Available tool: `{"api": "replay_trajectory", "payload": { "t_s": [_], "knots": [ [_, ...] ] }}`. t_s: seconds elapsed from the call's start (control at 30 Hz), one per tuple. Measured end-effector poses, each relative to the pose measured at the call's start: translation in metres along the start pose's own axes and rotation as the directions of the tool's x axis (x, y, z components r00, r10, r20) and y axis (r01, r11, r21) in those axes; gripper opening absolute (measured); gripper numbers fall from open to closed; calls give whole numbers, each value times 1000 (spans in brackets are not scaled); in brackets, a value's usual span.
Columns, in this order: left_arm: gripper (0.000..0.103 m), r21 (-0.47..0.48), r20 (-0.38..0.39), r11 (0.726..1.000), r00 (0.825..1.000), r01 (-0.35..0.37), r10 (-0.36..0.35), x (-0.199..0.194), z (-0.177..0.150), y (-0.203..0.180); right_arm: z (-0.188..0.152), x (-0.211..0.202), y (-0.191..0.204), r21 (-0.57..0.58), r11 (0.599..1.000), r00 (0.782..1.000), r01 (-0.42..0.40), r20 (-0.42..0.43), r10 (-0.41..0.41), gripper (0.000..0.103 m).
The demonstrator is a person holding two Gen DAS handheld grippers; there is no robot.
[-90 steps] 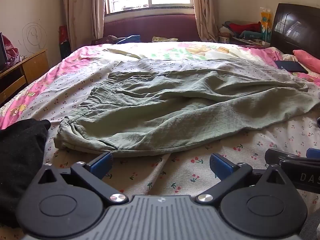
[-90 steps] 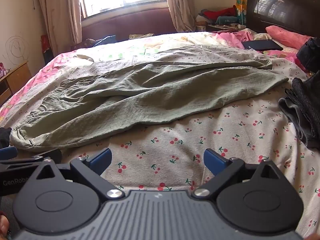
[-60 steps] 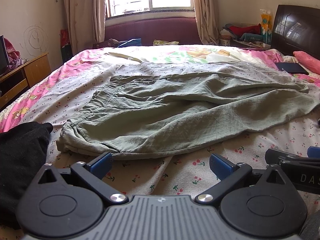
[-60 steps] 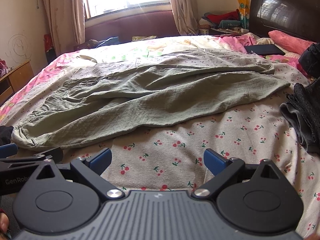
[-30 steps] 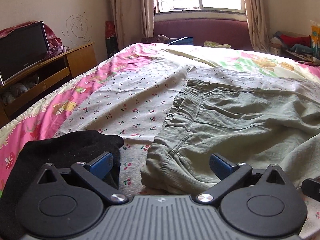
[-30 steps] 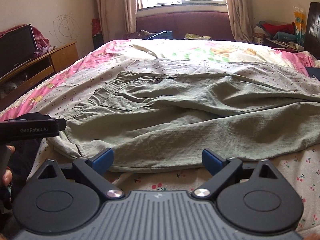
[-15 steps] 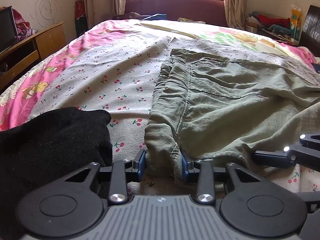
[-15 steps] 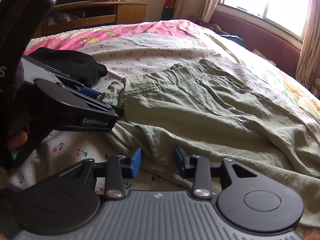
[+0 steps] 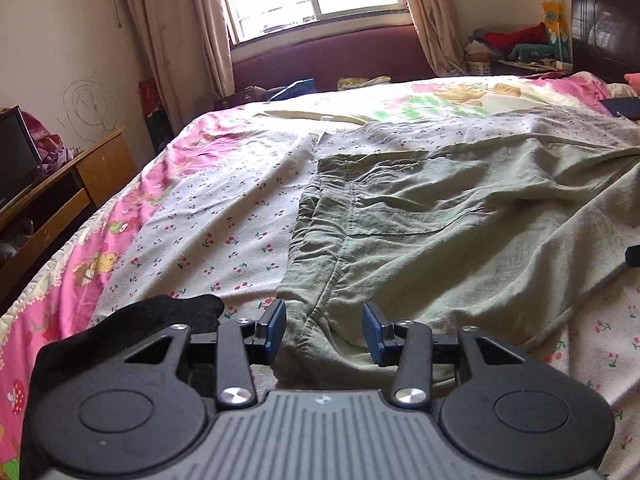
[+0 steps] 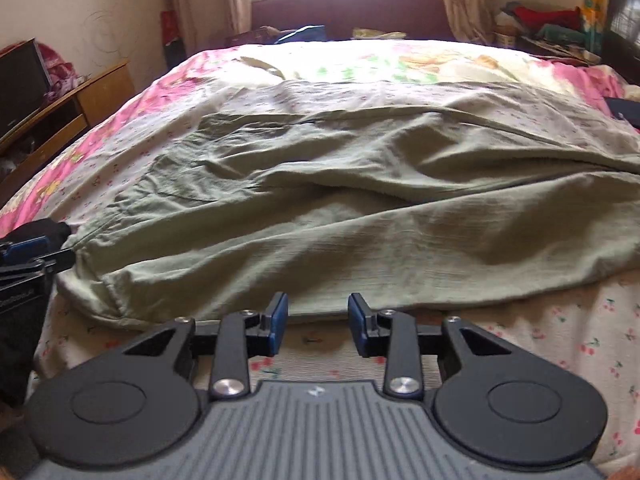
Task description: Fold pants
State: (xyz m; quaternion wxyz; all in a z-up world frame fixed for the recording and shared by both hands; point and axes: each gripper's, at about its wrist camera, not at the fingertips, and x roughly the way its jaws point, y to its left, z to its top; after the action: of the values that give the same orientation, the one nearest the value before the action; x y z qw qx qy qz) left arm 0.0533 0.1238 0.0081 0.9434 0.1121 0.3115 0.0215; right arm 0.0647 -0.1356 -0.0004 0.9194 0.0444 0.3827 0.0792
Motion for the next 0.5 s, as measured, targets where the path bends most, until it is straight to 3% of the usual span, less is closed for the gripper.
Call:
{"api": "replay_trajectory", "payload": {
  "t_s": [0.1,0.2,0.27,0.33,0.5],
  "knots": [
    [57,37,38,998,998,58,-59,-4,13,-29,0,-14,-81,185,969,986,163,12,-168,38],
    [59,58,63,988,987,144,-148,0,27,-65,-2,-26,-157,384,892,963,237,25,-267,38],
    [60,75,61,975,975,208,-213,8,36,-91,-1,-28,-199,467,836,937,289,39,-346,40],
    [60,103,54,960,962,262,-268,18,44,-120,2,-27,-228,537,786,919,305,52,-391,45],
    [60,187,63,916,926,355,-372,35,58,-187,8,-9,-289,694,678,909,242,82,-409,43]
  ]
}}
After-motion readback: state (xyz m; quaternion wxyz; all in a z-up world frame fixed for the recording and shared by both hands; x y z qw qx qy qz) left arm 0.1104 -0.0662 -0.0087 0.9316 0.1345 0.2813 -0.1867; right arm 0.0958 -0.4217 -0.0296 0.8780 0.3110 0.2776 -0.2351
